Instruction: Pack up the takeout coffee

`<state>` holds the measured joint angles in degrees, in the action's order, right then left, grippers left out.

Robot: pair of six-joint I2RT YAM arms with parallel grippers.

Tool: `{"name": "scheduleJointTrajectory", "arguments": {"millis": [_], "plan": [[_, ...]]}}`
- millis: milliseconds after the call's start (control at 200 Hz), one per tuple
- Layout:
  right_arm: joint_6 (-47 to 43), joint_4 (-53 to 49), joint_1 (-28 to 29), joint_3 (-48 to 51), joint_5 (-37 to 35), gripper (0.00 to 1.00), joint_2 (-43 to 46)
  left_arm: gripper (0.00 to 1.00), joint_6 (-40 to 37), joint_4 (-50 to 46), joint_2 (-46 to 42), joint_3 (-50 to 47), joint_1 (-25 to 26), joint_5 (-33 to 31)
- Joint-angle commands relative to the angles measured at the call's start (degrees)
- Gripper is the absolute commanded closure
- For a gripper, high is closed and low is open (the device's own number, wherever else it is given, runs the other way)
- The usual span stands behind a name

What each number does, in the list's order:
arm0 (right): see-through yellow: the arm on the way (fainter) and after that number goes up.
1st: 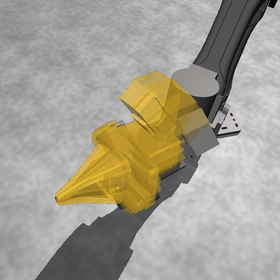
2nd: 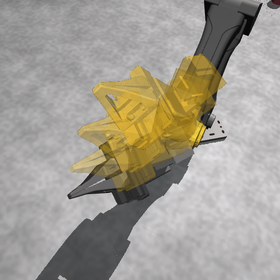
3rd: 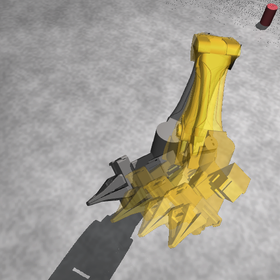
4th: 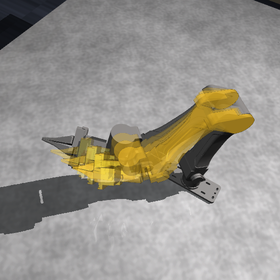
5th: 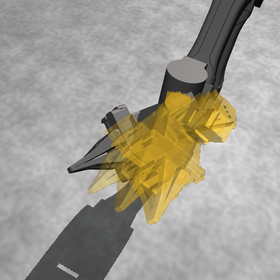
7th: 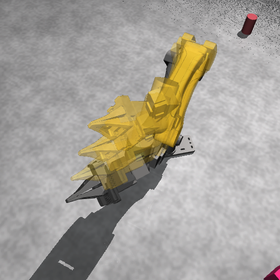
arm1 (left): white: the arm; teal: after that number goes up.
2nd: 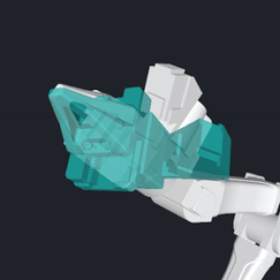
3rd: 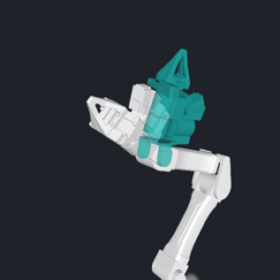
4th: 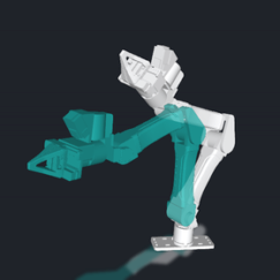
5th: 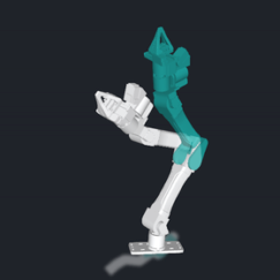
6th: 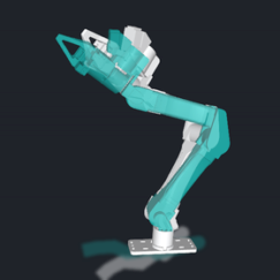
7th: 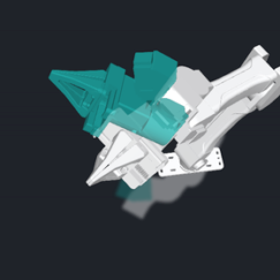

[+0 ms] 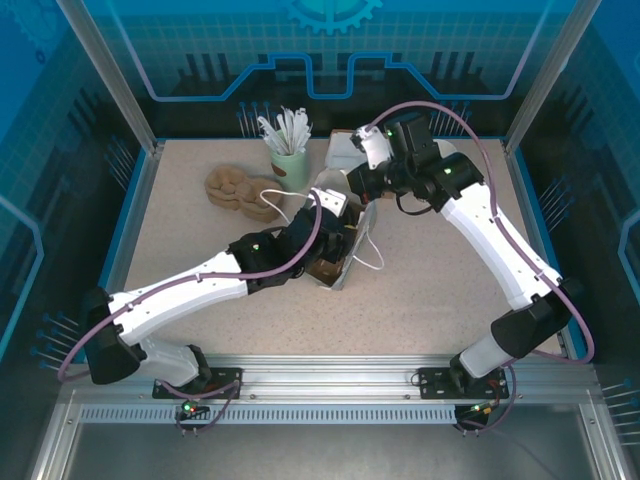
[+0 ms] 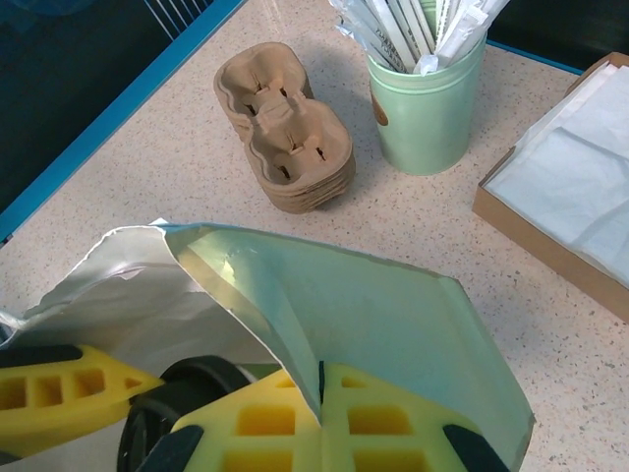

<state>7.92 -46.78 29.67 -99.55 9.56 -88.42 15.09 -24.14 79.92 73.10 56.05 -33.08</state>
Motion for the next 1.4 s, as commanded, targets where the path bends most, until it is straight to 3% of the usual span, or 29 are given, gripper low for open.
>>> {"name": "scheduleJointTrajectory", "arguments": {"millis": [0, 725, 1396], "plan": [[0.6, 2.5, 0.8, 0.9, -0.4, 1.0, 2.7, 0.32, 1.3, 3.4, 1.4, -1.1, 0.1, -3.3], [7.3, 5.5, 1.8, 6.1, -5.0, 1.0, 6.9, 0.33, 5.7, 6.3, 4.1, -2.7, -0.2, -6.8], [9.2, 8.6, 1.3, 8.7, 2.1, 1.0, 5.3, 0.33, 7.7, 10.5, 4.8, -5.4, -0.2, -5.5]]}}
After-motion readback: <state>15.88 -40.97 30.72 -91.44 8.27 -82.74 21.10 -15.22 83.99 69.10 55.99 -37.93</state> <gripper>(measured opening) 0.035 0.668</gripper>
